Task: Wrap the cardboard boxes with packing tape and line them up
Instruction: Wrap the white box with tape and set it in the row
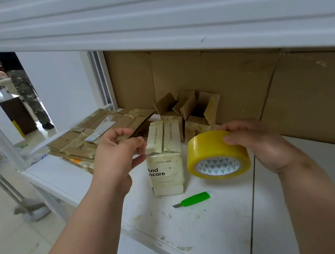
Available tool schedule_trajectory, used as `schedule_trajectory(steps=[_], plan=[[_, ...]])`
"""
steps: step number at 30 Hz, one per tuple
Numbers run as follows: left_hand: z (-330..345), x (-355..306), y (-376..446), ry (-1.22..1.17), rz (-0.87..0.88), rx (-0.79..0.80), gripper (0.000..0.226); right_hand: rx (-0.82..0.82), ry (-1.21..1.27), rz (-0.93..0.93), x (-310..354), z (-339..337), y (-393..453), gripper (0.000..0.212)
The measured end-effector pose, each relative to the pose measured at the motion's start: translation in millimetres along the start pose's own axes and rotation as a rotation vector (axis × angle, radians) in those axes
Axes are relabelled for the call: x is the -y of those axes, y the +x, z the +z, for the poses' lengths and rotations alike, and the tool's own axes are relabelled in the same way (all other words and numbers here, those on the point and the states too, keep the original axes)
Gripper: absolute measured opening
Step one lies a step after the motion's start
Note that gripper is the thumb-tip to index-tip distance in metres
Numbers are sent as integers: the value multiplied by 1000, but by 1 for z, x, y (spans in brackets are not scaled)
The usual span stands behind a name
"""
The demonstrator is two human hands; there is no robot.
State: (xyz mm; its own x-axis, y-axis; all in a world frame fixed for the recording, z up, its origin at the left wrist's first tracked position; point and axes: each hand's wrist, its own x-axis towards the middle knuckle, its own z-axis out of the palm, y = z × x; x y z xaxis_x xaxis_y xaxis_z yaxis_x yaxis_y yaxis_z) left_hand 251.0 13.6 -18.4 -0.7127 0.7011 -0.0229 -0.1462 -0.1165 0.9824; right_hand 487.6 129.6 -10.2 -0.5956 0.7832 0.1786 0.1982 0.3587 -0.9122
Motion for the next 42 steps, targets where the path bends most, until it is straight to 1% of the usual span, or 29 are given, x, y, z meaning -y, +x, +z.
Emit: schedule_trajectory(steps=[2,5,7,9,14,17,18,22,28,30,31,32,36,38,42], plan=[[3,1,-1,41,55,-2,23,10,48,11,-4,-5,3,49],[5,2,1,90,133,-4,19,102,83,-19,-8,-12,6,45],[6,2,2,94,159,-18,19,124,56,-22,-9,-13,8,52],[4,4,3,88,166,-39,17,103,1,6,-10,-14,12,56],[-5,10,7,78,146,-111,11,47,-114,90,-7,-7,21,33],[-6,12,9,90,184,-164,17,17,-172,144,-4,0,30,10],[-5,12,10,101,195,-178,18,18,-209,157,-2,1,33,8],[-5,19,16,149,168,-214,20,31,-310,184,8,7,41,15],[-11,32,20,182,90,-202,15,68,-368,216,7,13,46,15],[-13,37,22,207,48,-178,13,74,-378,235,4,17,45,11],[-14,39,22,220,16,-158,13,84,-388,243,2,19,45,14],[-14,42,22,229,-25,-130,13,96,-397,254,1,22,45,18],[-15,50,23,212,-212,-11,13,117,-404,290,-5,32,44,18],[-14,48,25,250,-206,11,10,105,-408,291,-5,35,44,21],[-10,45,27,433,-59,23,4,82,-427,280,-3,39,45,22]])
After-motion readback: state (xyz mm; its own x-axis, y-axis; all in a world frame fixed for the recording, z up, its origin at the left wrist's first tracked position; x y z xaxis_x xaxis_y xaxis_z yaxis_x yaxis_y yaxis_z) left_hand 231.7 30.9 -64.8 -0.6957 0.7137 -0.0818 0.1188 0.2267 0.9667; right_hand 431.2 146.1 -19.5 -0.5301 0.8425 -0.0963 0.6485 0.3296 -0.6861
